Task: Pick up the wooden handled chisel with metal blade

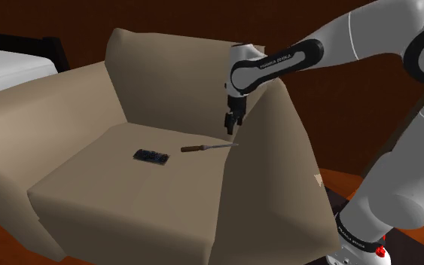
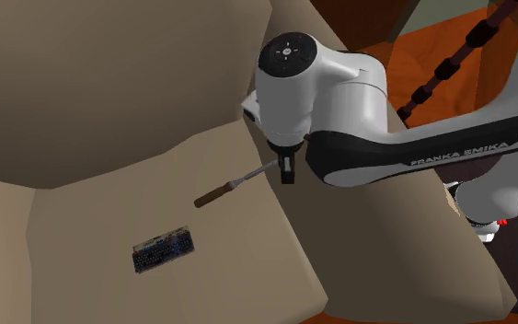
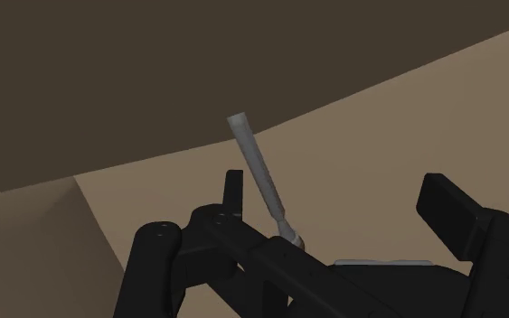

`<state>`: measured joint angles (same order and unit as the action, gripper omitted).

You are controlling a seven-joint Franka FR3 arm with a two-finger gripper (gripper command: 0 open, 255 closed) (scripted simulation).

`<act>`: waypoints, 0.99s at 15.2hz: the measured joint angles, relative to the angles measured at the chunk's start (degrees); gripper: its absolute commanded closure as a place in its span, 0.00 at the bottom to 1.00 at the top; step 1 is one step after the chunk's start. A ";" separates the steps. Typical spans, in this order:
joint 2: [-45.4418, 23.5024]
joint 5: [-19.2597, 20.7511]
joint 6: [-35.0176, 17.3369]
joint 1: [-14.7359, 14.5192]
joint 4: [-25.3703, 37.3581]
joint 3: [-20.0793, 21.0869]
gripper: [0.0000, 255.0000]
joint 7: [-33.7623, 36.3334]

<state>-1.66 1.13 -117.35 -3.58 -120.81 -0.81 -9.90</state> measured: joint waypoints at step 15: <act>-29.10 0.42 -5.05 -1.02 22.24 1.43 0.00 -3.64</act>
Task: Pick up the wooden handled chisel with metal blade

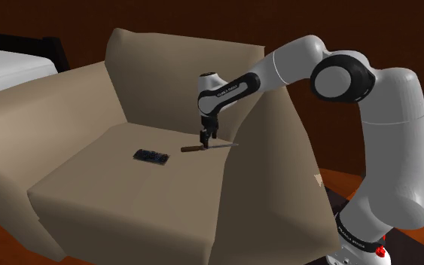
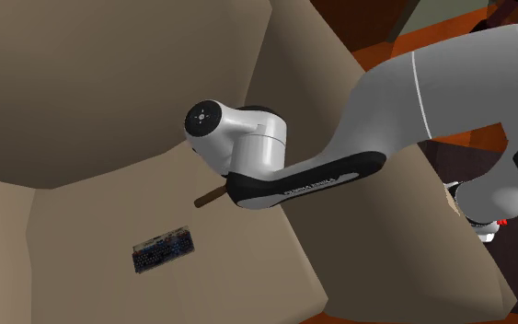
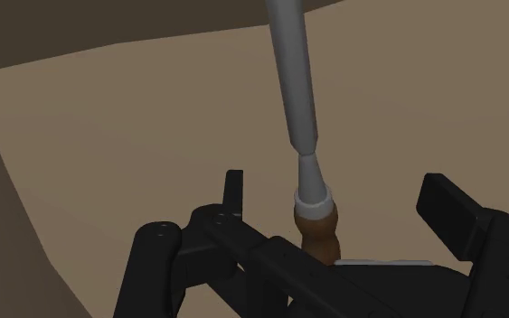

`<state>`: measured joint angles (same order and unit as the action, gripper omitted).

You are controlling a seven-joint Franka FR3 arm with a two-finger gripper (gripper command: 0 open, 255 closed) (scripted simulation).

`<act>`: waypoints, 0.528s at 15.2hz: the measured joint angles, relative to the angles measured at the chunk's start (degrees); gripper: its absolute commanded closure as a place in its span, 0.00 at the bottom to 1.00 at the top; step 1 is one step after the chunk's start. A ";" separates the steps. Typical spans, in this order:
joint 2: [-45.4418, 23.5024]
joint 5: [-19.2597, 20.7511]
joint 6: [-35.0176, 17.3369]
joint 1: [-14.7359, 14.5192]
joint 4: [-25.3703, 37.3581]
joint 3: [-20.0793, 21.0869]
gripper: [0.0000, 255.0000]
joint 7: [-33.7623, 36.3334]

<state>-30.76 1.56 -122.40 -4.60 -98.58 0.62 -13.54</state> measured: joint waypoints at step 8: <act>-3.07 0.08 -2.93 -0.01 0.16 -0.03 1.00 0.02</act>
